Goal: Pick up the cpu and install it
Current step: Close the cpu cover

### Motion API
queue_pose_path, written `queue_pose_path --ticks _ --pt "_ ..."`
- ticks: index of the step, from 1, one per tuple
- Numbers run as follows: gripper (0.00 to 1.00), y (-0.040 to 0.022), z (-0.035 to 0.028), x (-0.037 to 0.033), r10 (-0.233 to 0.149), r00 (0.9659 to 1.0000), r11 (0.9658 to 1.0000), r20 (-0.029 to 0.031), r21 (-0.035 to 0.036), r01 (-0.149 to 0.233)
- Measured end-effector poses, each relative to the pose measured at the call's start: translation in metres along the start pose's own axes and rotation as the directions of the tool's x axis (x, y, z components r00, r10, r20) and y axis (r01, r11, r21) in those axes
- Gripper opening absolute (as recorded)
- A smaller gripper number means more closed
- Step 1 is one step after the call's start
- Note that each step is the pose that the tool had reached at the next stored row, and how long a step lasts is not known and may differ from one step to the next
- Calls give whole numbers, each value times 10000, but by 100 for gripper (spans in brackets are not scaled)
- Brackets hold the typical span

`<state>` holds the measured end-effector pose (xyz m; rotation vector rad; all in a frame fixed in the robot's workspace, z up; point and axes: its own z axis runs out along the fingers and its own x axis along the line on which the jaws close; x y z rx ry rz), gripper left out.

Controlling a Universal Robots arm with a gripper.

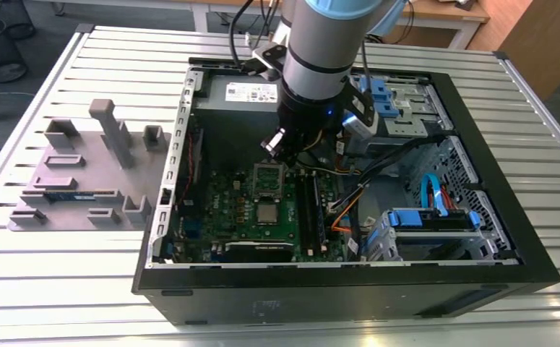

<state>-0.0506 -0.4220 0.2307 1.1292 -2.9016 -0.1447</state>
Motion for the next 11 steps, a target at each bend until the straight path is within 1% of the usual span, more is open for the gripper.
queue_pose_path --ticks 3,8,11 --pt "11 6 -9 7 -85 10000 10000 -33 30 85" --pt "11 19 -21 19 -229 9997 9997 -113 107 230" --pt "11 21 -30 20 -303 9994 9995 -139 127 304"
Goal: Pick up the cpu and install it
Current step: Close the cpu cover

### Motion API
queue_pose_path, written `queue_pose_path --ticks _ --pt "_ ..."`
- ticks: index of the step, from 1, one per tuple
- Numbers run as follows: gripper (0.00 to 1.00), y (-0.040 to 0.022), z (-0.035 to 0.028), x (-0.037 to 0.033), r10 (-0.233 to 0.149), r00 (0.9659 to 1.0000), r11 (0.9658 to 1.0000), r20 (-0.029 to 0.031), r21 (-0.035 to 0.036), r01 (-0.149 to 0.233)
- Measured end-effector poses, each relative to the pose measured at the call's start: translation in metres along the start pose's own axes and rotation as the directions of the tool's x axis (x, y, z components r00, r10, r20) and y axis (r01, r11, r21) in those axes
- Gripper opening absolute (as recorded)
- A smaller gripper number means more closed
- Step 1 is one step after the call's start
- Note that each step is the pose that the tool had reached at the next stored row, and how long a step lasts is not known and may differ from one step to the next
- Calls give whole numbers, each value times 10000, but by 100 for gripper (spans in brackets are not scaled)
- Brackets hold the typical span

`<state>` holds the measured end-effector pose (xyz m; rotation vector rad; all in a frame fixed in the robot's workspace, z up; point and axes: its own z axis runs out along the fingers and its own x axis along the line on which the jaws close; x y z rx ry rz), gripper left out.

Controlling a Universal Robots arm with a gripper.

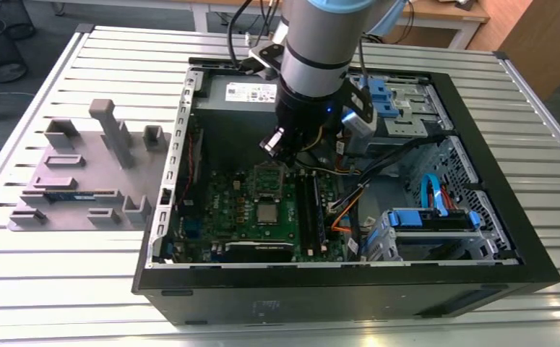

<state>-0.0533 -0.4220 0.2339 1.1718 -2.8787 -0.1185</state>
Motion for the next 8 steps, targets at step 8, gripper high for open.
queue_pose_path --ticks 8 --pt "11 1 -10 0 -40 10000 10000 -19 15 40"
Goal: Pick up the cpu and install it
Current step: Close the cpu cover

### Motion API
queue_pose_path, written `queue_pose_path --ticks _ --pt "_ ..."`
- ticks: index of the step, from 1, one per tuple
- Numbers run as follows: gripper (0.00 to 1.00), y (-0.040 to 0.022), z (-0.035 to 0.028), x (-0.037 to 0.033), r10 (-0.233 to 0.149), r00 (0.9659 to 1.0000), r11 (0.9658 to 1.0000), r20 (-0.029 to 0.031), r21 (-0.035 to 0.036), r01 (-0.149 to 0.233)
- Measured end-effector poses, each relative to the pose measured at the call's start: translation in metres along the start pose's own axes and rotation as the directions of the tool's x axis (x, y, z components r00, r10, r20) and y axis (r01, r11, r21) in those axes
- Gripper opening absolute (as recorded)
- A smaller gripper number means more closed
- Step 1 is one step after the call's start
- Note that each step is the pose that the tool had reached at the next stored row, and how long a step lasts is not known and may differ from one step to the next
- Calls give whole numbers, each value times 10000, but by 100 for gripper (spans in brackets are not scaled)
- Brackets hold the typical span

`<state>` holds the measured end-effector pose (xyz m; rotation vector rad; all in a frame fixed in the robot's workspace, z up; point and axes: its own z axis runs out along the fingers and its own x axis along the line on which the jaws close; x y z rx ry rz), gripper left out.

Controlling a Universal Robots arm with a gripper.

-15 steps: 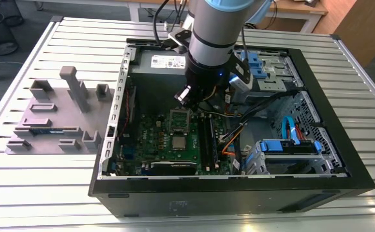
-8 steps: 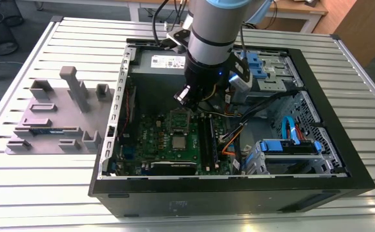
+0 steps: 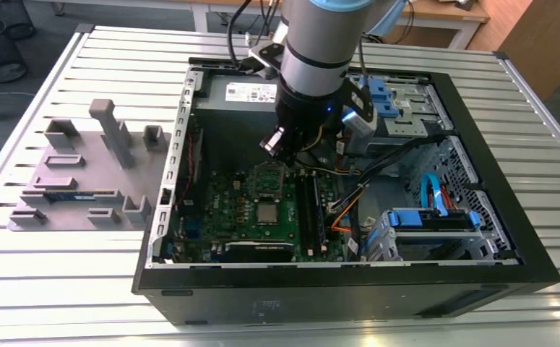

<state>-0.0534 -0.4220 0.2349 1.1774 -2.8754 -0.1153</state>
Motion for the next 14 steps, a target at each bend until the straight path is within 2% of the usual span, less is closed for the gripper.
queue_pose_path --ticks 14 --pt "11 5 -57 0 -10 10000 10000 4 -2 10"
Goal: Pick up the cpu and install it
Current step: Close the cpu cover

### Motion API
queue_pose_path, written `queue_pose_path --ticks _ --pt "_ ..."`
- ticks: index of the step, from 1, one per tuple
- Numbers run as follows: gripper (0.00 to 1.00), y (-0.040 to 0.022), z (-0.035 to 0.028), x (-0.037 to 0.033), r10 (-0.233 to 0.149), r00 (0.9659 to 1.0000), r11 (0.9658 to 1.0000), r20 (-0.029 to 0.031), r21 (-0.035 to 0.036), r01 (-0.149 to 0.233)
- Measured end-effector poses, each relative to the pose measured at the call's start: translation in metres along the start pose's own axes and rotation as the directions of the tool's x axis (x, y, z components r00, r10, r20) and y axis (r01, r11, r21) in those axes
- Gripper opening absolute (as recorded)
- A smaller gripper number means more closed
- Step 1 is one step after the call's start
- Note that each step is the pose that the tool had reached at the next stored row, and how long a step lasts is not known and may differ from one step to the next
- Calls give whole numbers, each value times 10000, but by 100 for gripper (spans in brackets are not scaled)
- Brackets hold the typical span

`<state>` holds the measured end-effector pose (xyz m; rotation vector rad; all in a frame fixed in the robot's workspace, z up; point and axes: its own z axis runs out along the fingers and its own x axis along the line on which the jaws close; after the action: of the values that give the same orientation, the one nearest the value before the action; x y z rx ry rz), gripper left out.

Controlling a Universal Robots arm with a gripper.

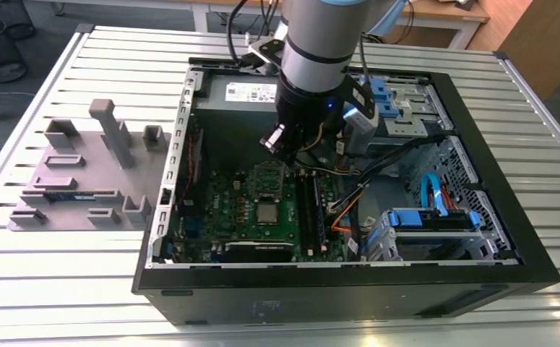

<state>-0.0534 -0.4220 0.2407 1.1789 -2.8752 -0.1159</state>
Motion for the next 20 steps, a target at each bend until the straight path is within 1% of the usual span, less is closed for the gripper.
queue_pose_path --ticks 13,20 --pt "11 2 -26 1 -19 10000 10000 -1 -1 19" --pt "11 -26 -29 37 -133 9999 9999 -7 4 133"
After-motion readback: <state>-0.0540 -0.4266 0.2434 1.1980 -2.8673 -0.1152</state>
